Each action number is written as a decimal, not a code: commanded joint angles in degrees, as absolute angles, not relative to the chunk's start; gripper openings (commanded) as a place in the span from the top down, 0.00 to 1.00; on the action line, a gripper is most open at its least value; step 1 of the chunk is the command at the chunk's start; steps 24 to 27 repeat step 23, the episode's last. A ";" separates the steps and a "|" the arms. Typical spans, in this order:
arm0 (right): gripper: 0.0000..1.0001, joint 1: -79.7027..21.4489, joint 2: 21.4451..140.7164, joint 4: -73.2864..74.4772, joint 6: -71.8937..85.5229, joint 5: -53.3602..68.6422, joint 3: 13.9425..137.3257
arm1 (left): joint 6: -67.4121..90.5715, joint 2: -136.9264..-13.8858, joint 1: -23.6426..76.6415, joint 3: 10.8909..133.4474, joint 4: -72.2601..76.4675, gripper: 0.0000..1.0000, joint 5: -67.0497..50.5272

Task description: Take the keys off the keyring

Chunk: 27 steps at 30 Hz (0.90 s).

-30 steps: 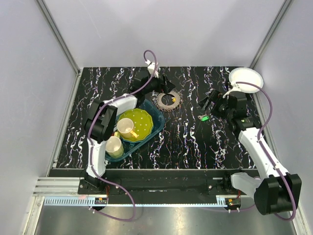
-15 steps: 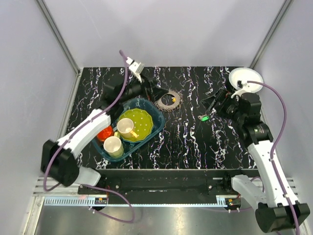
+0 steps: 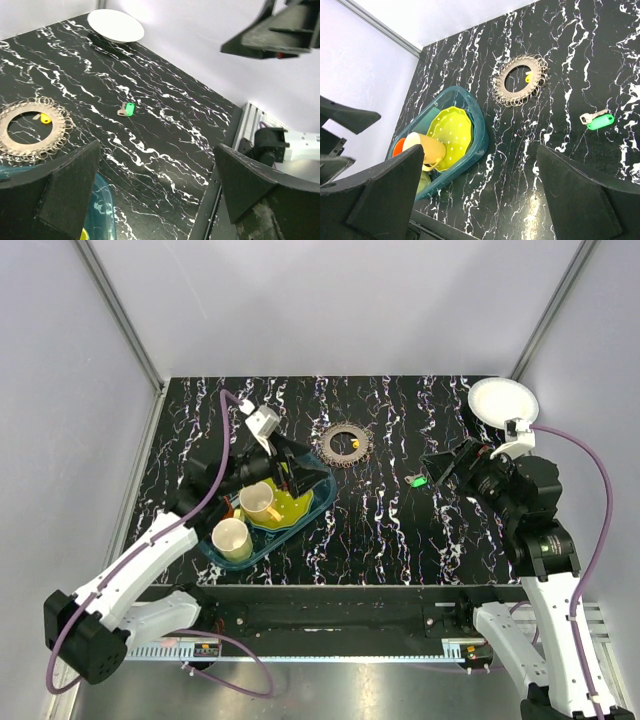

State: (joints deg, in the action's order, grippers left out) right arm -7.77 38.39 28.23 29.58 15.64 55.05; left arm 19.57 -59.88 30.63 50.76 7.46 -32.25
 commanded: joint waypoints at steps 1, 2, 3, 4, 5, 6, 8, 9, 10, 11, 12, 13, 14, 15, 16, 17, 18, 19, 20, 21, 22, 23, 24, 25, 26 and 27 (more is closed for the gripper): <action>0.00 -7.82 39.11 29.09 28.30 15.38 56.51 | 13.90 -55.46 34.79 50.10 6.00 0.01 -29.27; 0.00 -7.82 39.29 29.18 28.21 15.64 56.86 | 13.19 -55.02 35.50 50.79 5.28 0.01 -28.83; 0.00 -7.91 39.37 29.18 28.21 15.64 57.04 | 12.66 -54.50 36.12 50.71 5.01 0.01 -28.65; 0.00 -7.91 39.55 29.18 28.13 15.73 57.22 | 11.87 -54.32 36.99 50.54 5.10 0.01 -28.57; 0.00 -7.82 39.55 29.09 28.04 15.73 57.22 | 11.78 -54.14 37.18 50.10 5.27 0.01 -28.04; 0.00 -7.91 39.64 28.83 27.95 15.65 57.04 | 12.04 -53.97 37.18 49.75 6.32 0.01 -27.86; 0.00 -7.82 39.81 28.74 27.60 15.47 56.95 | 12.22 -54.05 37.18 50.09 6.15 0.01 -27.16; 0.00 -7.91 39.73 28.65 27.51 15.38 56.69 | 12.04 -54.05 37.18 50.45 5.11 0.01 -27.25; 0.00 -7.82 39.81 28.57 27.51 15.29 56.60 | 11.52 -54.14 37.18 50.71 4.66 0.01 -27.16; 0.00 -7.91 39.81 28.65 27.42 15.38 56.43 | 11.43 -54.14 37.18 50.80 4.40 0.01 -26.90; 0.00 -7.82 39.81 28.65 27.51 15.47 56.34 | 11.51 -54.14 37.18 50.71 4.48 0.01 -26.81; 0.00 -7.91 39.64 28.57 27.42 15.56 56.34 | 11.51 -54.14 37.18 50.71 4.48 0.01 -26.63; 0.00 -7.91 39.55 28.56 27.51 15.56 56.25 | 11.51 -54.05 37.18 50.71 4.57 0.01 -26.63; 0.00 -7.91 39.29 28.56 27.60 15.73 56.16 | 11.43 -54.14 37.18 50.63 4.66 0.01 -26.54; 0.00 -7.82 39.20 28.39 27.68 15.73 55.99 | 11.43 -54.05 37.18 50.63 4.75 0.01 -26.54; 0.00 -7.82 39.11 28.30 27.69 15.73 55.90 | 11.43 -54.05 37.18 50.71 4.75 0.01 -26.46; 0.00 -7.91 39.11 28.39 27.69 15.73 55.81 | 11.43 -54.05 37.18 50.63 4.66 0.01 -26.37; 0.00 -7.91 39.11 28.39 27.69 15.73 55.90 | 11.34 -54.14 37.18 50.63 4.66 0.01 -26.19; 0.00 -7.82 39.11 28.65 27.69 15.56 55.81 | 11.34 -54.23 37.09 50.71 4.57 0.01 -26.19; 0.00 -7.91 39.11 28.57 27.77 15.21 55.72 | 11.25 -54.23 37.18 50.89 4.22 0.01 -26.10; 0.00 -7.91 39.11 28.65 27.69 15.12 55.72 | 11.08 -54.05 37.09 50.89 4.04 0.01 -26.02; 0.00 -7.82 39.02 28.65 27.69 14.94 55.72 | 10.90 -53.79 37.18 50.80 4.04 0.01 -25.84; 0.00 -7.82 39.02 28.65 27.69 14.94 55.72 | 10.90 -53.79 37.18 50.80 4.04 0.01 -25.84; 0.00 -7.82 39.02 28.65 27.69 14.94 55.72 | 10.90 -53.79 37.18 50.80 4.04 0.01 -25.84; 0.00 -7.82 39.02 28.65 27.69 14.94 55.72 | 10.90 -53.79 37.18 50.80 4.04 0.01 -25.84; 0.00 -7.82 39.02 28.65 27.69 14.94 55.72 | 10.90 -53.79 37.18 50.80 4.04 0.01 -25.84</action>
